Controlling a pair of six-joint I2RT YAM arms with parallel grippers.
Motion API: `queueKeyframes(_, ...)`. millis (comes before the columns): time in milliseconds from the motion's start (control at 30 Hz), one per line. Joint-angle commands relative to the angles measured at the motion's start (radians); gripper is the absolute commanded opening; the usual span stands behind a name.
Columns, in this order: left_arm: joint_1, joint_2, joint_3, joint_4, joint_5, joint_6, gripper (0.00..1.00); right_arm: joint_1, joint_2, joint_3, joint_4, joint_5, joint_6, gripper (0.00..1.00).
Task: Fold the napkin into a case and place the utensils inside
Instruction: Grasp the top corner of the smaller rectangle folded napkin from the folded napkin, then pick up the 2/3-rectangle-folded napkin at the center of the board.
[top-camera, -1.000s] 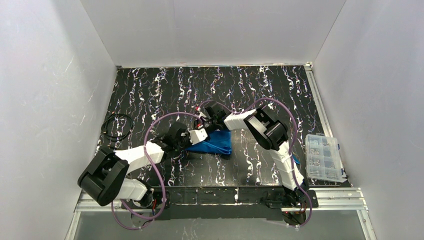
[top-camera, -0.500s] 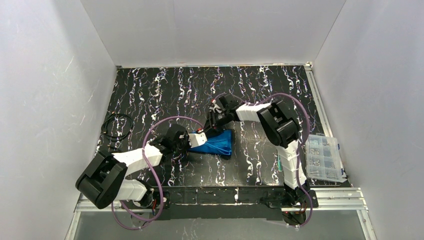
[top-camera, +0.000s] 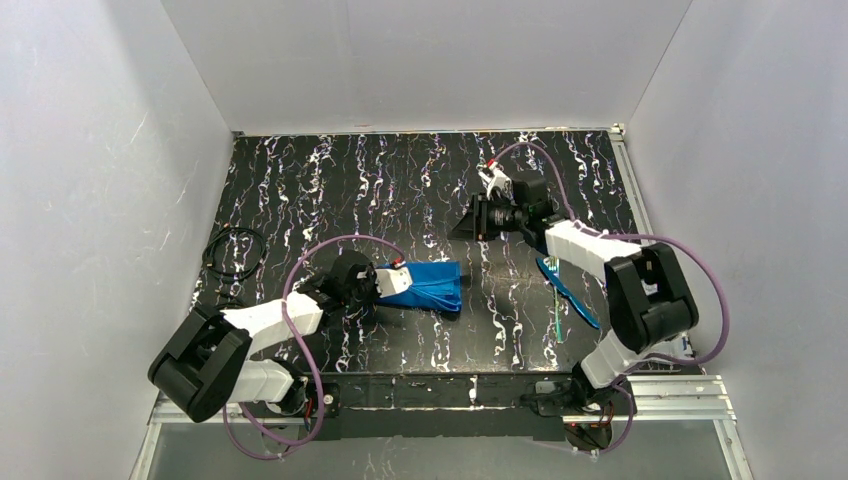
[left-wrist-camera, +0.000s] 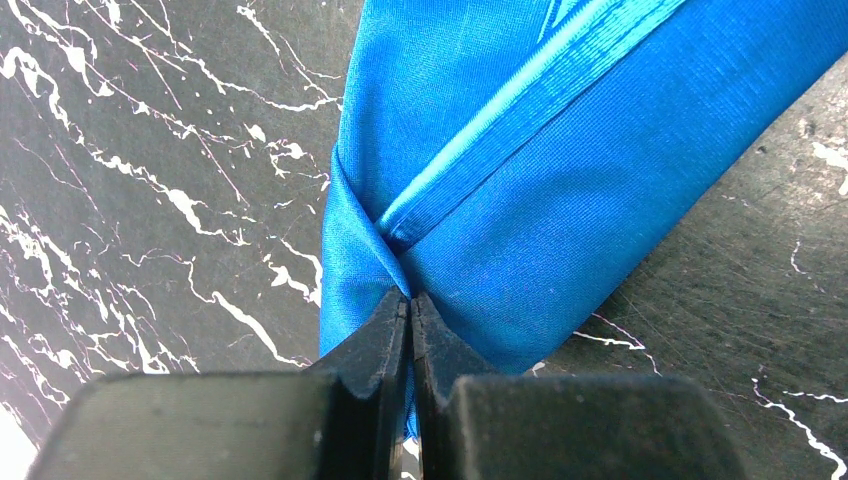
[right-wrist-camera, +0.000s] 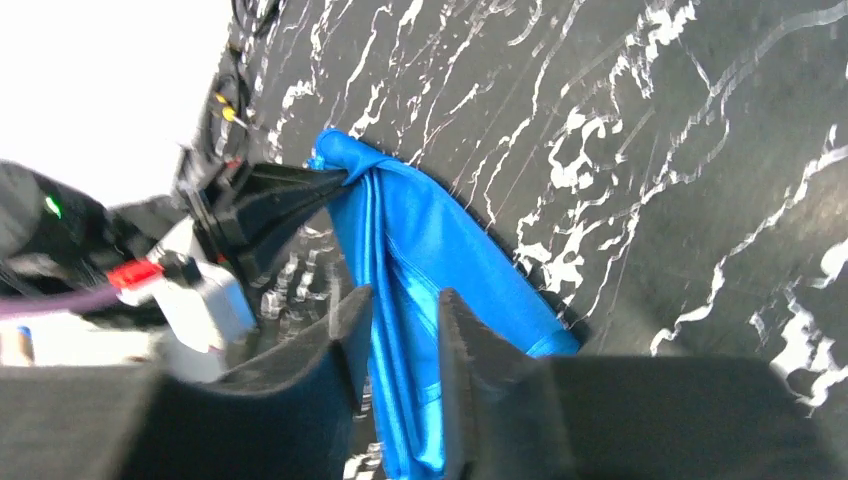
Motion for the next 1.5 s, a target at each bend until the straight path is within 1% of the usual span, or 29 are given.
queueKeyframes(0,0.008,0.001,-0.003,-0.074,0.010,-0.004,0.00,0.062,-0.159,-0.153,0.238,-0.012,-0.274,0.51)
queueKeyframes(33,0.013,0.001,0.006,-0.083,0.011,-0.008,0.00,0.087,-0.210,-0.184,0.223,0.034,-0.352,0.56)
queueKeyframes(67,0.021,-0.001,0.014,-0.099,0.019,-0.013,0.00,0.101,-0.242,-0.188,0.165,0.057,-0.437,0.57)
queueKeyframes(167,0.045,-0.009,0.024,-0.127,0.038,-0.023,0.00,0.106,-0.273,-0.157,-0.034,0.092,-0.599,0.53)
queueKeyframes(200,0.046,-0.012,0.021,-0.126,0.039,-0.019,0.00,0.110,-0.287,-0.162,-0.056,0.105,-0.620,0.51)
queueKeyframes(267,0.048,-0.014,0.020,-0.127,0.039,-0.016,0.00,0.121,-0.330,-0.194,-0.035,0.098,-0.612,0.49)
queueKeyframes(300,0.048,-0.014,0.022,-0.130,0.041,-0.019,0.00,0.143,-0.355,-0.216,-0.025,0.104,-0.625,0.49)
queueKeyframes(367,0.048,-0.014,0.024,-0.131,0.045,-0.018,0.00,0.226,-0.390,-0.239,-0.073,0.165,-0.725,0.51)
queueKeyframes(400,0.049,-0.013,0.026,-0.130,0.045,-0.019,0.00,0.275,-0.392,-0.242,-0.105,0.211,-0.783,0.53)
queueKeyframes(467,0.049,-0.011,0.030,-0.134,0.045,-0.022,0.00,0.336,-0.367,-0.221,-0.244,0.257,-0.895,0.54)
queueKeyframes(500,0.049,-0.012,0.030,-0.135,0.045,-0.021,0.00,0.351,-0.347,-0.201,-0.298,0.261,-0.931,0.54)
queueKeyframes(567,0.049,-0.017,0.026,-0.136,0.045,-0.020,0.00,0.368,-0.328,-0.189,-0.345,0.245,-0.965,0.55)
queueKeyframes(733,0.051,-0.027,0.013,-0.135,0.045,-0.018,0.00,0.431,-0.298,-0.193,-0.373,0.263,-1.021,0.54)
queueKeyframes(1067,0.052,-0.031,0.017,-0.135,0.045,-0.015,0.00,0.487,-0.161,-0.175,-0.279,0.251,-1.016,0.54)
queueKeyframes(1167,0.053,-0.032,0.015,-0.132,0.045,-0.012,0.00,0.491,-0.135,-0.186,-0.230,0.280,-1.005,0.56)
queueKeyframes(1233,0.053,-0.032,0.013,-0.131,0.045,-0.010,0.00,0.493,-0.117,-0.184,-0.221,0.312,-1.005,0.54)
queueKeyframes(1333,0.053,-0.031,0.015,-0.134,0.045,-0.008,0.00,0.511,-0.154,-0.192,-0.190,0.390,-1.005,0.52)
queueKeyframes(1400,0.053,-0.032,0.017,-0.134,0.045,-0.008,0.00,0.527,-0.221,-0.221,-0.152,0.446,-0.996,0.54)
queueKeyframes(1467,0.051,-0.034,0.015,-0.134,0.073,-0.006,0.00,0.528,-0.280,-0.249,-0.140,0.462,-0.993,0.57)
